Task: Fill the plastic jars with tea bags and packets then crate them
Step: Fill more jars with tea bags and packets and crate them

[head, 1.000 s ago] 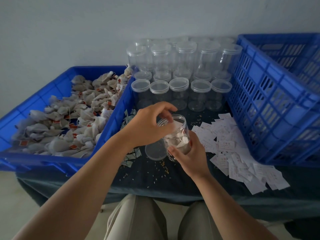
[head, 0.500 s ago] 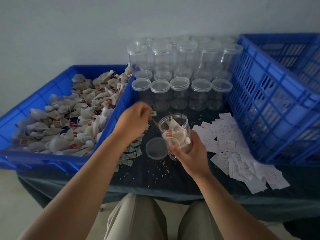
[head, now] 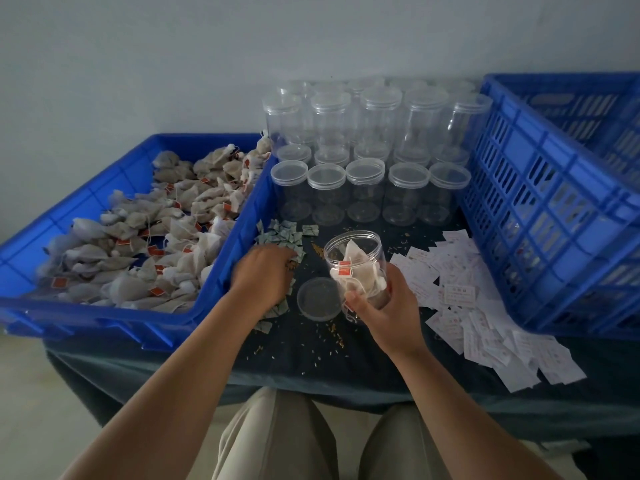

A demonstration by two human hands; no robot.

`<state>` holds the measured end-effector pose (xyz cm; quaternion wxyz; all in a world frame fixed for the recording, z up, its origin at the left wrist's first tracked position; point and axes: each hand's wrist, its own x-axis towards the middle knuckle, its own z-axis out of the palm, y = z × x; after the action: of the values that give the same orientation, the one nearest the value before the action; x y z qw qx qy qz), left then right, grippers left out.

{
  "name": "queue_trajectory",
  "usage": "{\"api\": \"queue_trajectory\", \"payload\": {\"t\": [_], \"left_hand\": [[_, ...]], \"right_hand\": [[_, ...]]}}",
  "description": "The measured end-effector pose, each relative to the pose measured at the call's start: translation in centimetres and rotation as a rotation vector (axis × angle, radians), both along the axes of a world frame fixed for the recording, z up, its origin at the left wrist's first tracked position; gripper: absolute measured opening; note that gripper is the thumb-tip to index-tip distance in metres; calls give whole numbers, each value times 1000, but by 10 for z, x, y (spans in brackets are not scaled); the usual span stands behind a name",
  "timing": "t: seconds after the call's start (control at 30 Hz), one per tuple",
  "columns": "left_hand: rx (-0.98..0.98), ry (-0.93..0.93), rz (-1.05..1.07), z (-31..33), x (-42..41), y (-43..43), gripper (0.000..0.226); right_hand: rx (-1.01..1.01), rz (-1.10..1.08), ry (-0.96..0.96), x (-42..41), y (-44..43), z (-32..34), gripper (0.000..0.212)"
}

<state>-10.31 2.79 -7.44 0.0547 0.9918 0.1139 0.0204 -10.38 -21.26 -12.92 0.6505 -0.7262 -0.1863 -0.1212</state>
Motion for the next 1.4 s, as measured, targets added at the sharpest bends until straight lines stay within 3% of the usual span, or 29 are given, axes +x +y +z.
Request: {"api": "queue_trajectory", "payload": {"t": [0.13,0.23,0.37,0.5,0.63,0.73,0.87,1.07,1.17,1.3,1.4], "left_hand": [[-60,130,-11,-14,3,4,24],[-104,29,18,-18,0,4,5],[-197,-200,12,-9,-4,5,11],[-283,-337,-60,27,-3,0,13],[-633,-331,-69,64,-10,-24,20],[-842,-316,-224,85,-19,-51,15],[-644,-195,-432,86,-22,-71,13],[-853,-326,-211,61,1,-74,13],[-756,-161,-205,40,26,-76,8],[-361,102,-527,11,49,-104,19],[-369,132,-680,-5,53,-122,47]], "right_hand": [[-15,-4,4,-1,-1,2,52],[-22,-35,12,-3,0,4,59],[-80,-22,37,-1,-17,12,62],[-128,80,185,-9,-40,2,83],[-145,46,203,-13,-44,-7,92],[-33,170,203,-14,-42,-4,87],[-12,228,125,-19,-40,2,77],[88,174,42,-22,-39,0,58],[142,38,-34,-25,-41,-2,56],[41,-147,-117,-25,-46,-6,42],[14,-175,-113,-22,-45,-7,38]]}}
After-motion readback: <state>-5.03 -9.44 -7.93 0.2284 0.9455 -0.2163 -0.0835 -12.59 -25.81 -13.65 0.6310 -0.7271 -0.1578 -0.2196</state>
